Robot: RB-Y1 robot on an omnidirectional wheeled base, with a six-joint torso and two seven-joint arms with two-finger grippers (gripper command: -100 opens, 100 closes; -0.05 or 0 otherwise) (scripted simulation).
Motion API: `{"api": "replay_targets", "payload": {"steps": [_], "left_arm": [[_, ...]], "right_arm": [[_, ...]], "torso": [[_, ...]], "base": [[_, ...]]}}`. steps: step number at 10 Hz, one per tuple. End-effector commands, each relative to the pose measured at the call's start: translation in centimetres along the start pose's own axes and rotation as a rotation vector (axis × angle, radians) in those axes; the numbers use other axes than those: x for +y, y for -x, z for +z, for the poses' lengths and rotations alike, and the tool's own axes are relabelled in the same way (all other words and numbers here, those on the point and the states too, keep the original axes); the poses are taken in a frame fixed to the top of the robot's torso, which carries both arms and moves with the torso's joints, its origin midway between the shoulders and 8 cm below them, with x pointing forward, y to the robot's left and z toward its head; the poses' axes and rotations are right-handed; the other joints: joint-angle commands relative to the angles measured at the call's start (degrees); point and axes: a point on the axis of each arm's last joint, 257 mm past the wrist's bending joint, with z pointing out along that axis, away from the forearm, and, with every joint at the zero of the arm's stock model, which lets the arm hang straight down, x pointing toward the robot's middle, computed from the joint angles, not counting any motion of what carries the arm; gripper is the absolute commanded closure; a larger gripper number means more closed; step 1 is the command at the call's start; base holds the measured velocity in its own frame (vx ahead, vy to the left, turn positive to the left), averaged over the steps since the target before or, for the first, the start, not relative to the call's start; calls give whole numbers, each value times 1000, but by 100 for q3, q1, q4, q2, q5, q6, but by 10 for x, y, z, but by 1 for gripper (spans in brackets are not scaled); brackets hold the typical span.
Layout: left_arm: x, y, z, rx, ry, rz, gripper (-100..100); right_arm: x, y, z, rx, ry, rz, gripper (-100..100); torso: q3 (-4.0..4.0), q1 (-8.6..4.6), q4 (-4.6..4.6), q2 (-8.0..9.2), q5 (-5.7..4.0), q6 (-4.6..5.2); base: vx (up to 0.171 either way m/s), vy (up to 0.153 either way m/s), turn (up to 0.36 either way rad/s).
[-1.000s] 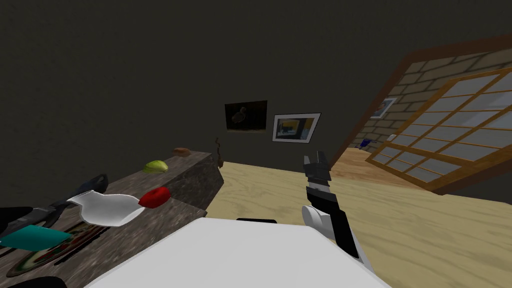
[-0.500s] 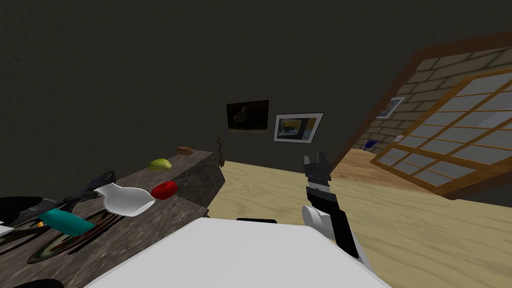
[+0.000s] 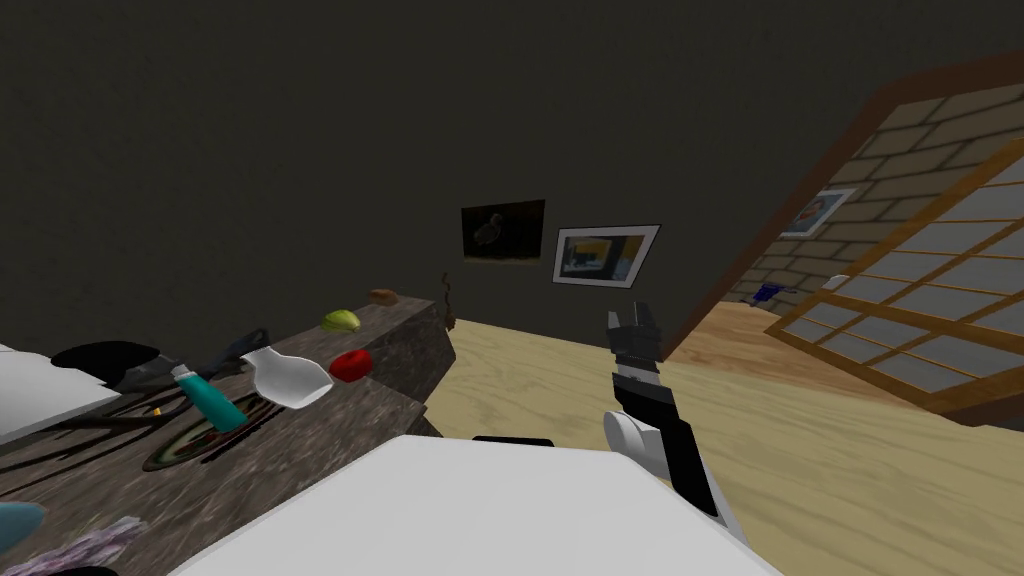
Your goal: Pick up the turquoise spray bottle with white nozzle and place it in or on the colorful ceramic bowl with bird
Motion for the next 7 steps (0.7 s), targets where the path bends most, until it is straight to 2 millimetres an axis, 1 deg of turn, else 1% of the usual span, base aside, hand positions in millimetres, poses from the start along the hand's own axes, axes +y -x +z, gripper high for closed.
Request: {"api": "replay_targets", "payload": {"steps": [1,3,5,6,7], "left_arm": [[-7,6,-4,-2,-7,3,-100],[-40,16,-17,-5,-33,19,-100],[-73,21,-31,-2,-58,35,-100],[-75,21,-31,-3,-61,37,-100],[-69,22,-30,-3,-57,33,-100]], "right_arm": [[0,0,0,0,0,0,0],[0,0,0,0,0,0,0],[0,0,0,0,0,0,0],[0,0,0,0,0,0,0],[0,0,0,0,0,0,0]], "torso": [[0,0,0,0,0,0],[-1,-1,0,-2,0,-1],[1,-1,0,1,0,0],[2,0,1,2,1,0],[0,0,0,-1,1,1]], "base": [[-29,-7,28],[-31,-8,106],[-46,0,116],[-29,-5,31],[-8,-3,-4]]}}
